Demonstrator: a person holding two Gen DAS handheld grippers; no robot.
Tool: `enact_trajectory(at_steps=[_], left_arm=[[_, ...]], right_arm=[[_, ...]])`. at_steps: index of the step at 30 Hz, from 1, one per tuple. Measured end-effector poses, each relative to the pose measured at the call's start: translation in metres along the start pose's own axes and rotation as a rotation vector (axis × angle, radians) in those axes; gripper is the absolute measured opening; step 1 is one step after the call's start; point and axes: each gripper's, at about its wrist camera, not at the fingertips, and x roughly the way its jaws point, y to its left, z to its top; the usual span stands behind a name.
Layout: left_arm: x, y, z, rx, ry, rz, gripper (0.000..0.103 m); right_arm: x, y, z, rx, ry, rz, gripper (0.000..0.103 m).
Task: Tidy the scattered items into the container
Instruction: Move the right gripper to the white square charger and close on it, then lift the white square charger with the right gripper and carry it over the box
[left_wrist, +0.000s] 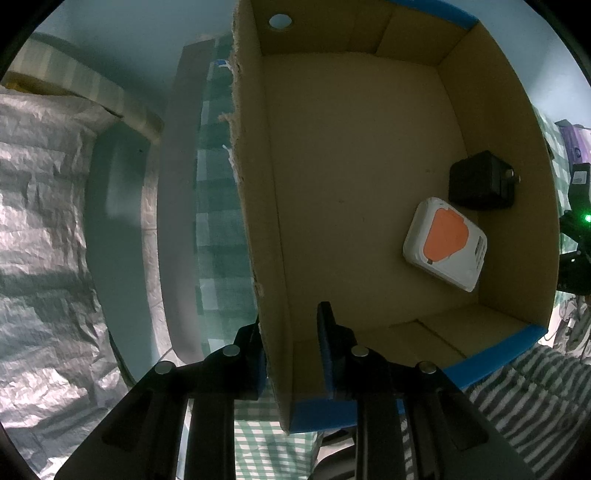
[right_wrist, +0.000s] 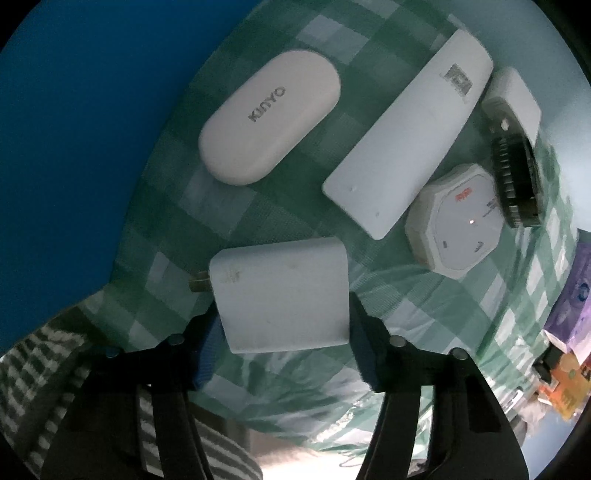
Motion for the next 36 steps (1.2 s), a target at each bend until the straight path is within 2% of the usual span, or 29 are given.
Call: enact_trajectory(at_steps=[5,10,27,29,36], left_arm=[[0.001,0.0,-0.001,0.0,0.001,0.002,0.024],[0.002,-0.001,-0.001,-0.002,-0.002,0.002,0.024],[0.002,-0.003,-0.003,0.01,0.0,0.013,0.024],[0.002,-0.003,-0.003,0.011,0.0,0.014,0.024],[0.0,-0.002,-0.002,0.008,-0.002,0.009,0.024]], right_arm=[[-0.001,-0.008,-0.002,0.026,-0.016,0.025,0.059],[-0.019,-0.011,-0.006,0.043,-0.045,0.048,0.058],[-0.07,-0.02,-0.007,0.036,-0.121,0.062,0.058],[-0.093,-0.023,-0.021,0.029,-0.137,0.064,0.058],[-0.141,-0.012,-0.02,-0.027,-0.227,0.083,0.058]])
